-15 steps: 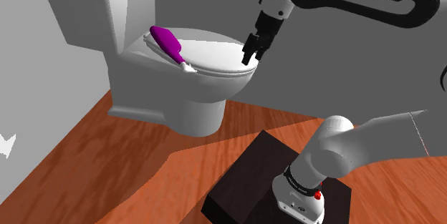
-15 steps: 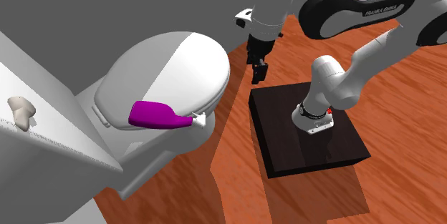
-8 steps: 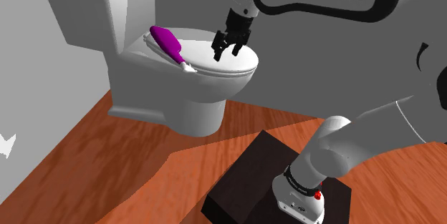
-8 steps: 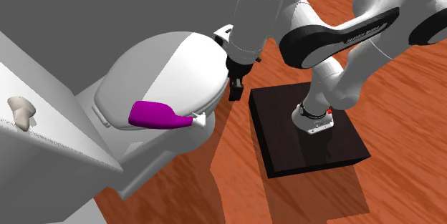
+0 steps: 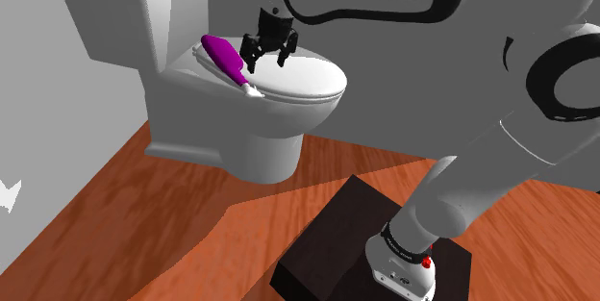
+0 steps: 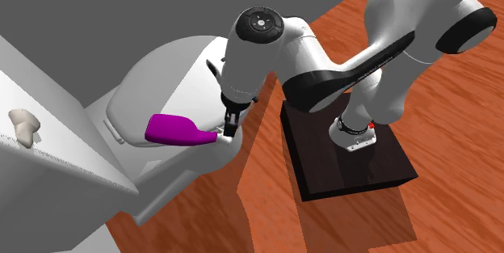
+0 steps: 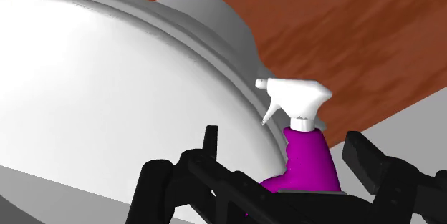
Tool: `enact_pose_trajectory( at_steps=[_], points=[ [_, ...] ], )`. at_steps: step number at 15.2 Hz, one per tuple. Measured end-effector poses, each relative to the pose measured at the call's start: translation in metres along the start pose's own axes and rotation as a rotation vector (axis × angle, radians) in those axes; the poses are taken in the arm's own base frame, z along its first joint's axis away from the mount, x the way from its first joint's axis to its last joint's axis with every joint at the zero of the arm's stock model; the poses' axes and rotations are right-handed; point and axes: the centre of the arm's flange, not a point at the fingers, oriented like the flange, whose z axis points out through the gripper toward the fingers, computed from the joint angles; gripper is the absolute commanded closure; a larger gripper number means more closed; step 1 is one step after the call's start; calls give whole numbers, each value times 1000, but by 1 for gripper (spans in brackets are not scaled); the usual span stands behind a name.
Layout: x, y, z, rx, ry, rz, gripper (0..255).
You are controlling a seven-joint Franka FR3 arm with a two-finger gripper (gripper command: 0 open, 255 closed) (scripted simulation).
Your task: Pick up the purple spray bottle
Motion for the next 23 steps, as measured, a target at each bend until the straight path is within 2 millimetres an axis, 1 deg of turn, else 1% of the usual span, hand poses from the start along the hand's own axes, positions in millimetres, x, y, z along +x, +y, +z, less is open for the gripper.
enact_pose_trajectory(
  at_steps=[3, 7, 9, 15, 16, 23],
  points=[
    [24, -28, 11, -35, 29, 35, 0],
    [63, -61, 21, -80, 66, 81, 0],
    [67, -67, 29, -88, 73, 91, 0],
    [63, -72, 59, -91, 76, 94, 0],
    [63, -72, 61, -91, 76, 94, 255],
    [61, -73, 62, -91, 76, 93, 255]
  ],
)
